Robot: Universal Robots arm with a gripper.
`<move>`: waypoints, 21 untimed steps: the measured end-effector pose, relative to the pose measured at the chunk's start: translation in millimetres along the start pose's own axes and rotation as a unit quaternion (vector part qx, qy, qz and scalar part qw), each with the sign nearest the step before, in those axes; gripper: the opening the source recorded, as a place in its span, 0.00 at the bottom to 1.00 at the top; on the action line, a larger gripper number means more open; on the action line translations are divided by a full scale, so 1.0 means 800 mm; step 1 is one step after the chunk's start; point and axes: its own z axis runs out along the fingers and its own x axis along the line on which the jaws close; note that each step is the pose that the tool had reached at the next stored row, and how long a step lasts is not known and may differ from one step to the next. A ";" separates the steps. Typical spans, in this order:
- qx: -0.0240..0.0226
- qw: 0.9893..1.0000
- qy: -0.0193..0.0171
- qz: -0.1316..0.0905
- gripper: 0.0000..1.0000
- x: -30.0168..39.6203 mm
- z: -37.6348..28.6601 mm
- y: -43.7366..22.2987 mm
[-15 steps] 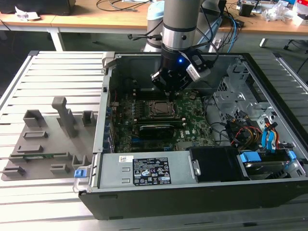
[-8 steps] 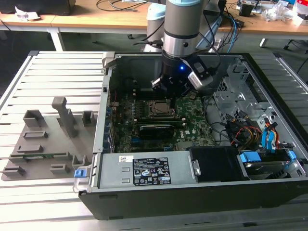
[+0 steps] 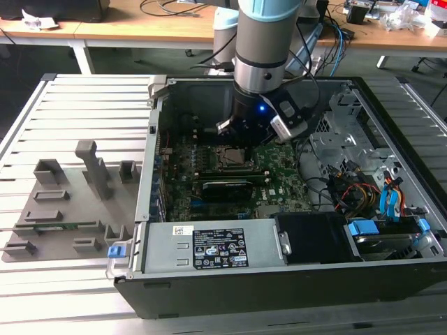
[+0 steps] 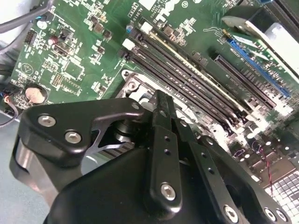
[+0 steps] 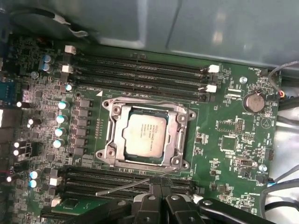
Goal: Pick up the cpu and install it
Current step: 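Install the second cpu locking lever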
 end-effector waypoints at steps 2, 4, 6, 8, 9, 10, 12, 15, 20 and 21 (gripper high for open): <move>-0.004 1.000 0.000 0.000 0.11 0.0032 0.0003 -0.0055; -0.005 1.000 -0.001 0.000 0.11 0.0045 0.0004 -0.0080; -0.007 1.000 -0.001 0.000 0.11 0.0065 0.0009 -0.0126; -0.009 1.000 -0.001 0.000 0.11 0.0082 0.0020 -0.0189; -0.009 1.000 -0.001 0.000 0.11 0.0095 0.0028 -0.0207; -0.010 1.000 -0.001 0.000 0.11 0.0108 0.0032 -0.0215; -0.013 1.000 -0.002 0.000 0.11 0.0154 0.0034 -0.0213; -0.018 1.000 -0.002 0.000 0.11 0.0211 0.0039 -0.0206; -0.024 1.000 -0.003 0.000 0.11 0.0276 0.0046 -0.0190; -0.026 1.000 -0.003 0.001 0.11 0.0304 0.0051 -0.0182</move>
